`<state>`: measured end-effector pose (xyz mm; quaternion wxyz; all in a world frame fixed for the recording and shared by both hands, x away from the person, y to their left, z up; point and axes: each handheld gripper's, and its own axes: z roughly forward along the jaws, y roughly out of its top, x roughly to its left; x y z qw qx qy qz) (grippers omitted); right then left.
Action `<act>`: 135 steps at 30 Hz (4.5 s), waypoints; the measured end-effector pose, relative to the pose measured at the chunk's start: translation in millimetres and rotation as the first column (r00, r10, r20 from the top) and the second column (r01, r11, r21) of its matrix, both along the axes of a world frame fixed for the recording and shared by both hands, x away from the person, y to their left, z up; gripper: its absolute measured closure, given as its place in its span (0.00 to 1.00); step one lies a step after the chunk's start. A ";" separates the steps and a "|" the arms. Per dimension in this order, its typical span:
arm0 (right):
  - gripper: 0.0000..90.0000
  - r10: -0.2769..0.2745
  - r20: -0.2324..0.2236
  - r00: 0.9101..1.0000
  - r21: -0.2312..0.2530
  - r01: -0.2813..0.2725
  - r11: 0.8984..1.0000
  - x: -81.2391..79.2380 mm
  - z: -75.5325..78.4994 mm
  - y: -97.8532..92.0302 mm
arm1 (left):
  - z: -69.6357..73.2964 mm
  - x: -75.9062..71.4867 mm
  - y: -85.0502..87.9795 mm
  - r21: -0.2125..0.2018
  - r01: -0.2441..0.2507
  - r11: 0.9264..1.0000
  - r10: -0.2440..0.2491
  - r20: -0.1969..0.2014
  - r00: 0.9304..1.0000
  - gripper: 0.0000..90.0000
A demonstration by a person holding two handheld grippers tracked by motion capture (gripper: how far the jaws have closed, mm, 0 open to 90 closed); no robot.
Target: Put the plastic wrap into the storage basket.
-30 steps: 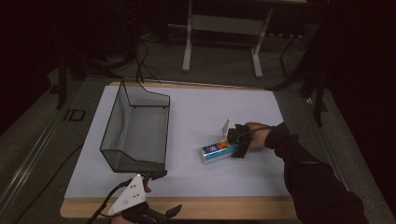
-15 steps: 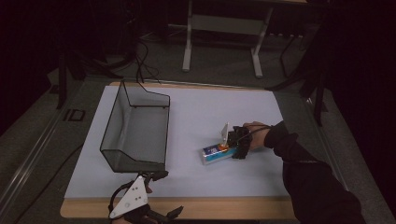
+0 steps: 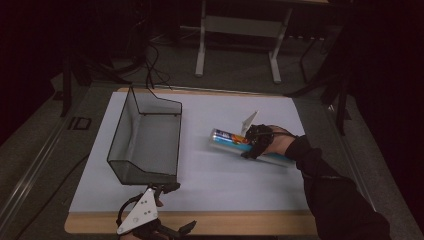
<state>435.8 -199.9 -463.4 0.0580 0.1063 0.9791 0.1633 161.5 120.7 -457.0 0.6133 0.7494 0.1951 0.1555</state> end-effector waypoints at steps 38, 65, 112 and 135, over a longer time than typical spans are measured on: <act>0.34 -0.469 0.069 0.880 -0.039 0.473 0.880 53.9 -36.8 27.7 | -3.1 -0.7 1.6 -0.024 -0.011 1.000 0.011 0.019 1.000 0.00; 0.16 -0.447 -0.026 0.894 -0.068 0.445 0.893 48.4 -24.1 11.6 | -2.7 -0.7 -1.8 -0.005 0.007 1.000 -0.007 0.007 1.000 0.00; 0.35 -0.518 0.008 0.856 -0.045 0.518 0.854 56.8 3.8 6.4 | -2.4 -1.1 -1.2 0.002 0.013 1.000 -0.013 0.001 1.000 0.00; 0.35 -0.511 0.025 0.859 0.235 0.492 0.839 32.2 88.6 53.4 | -8.4 1.5 -1.9 -0.036 0.015 0.999 -0.014 0.011 1.000 0.00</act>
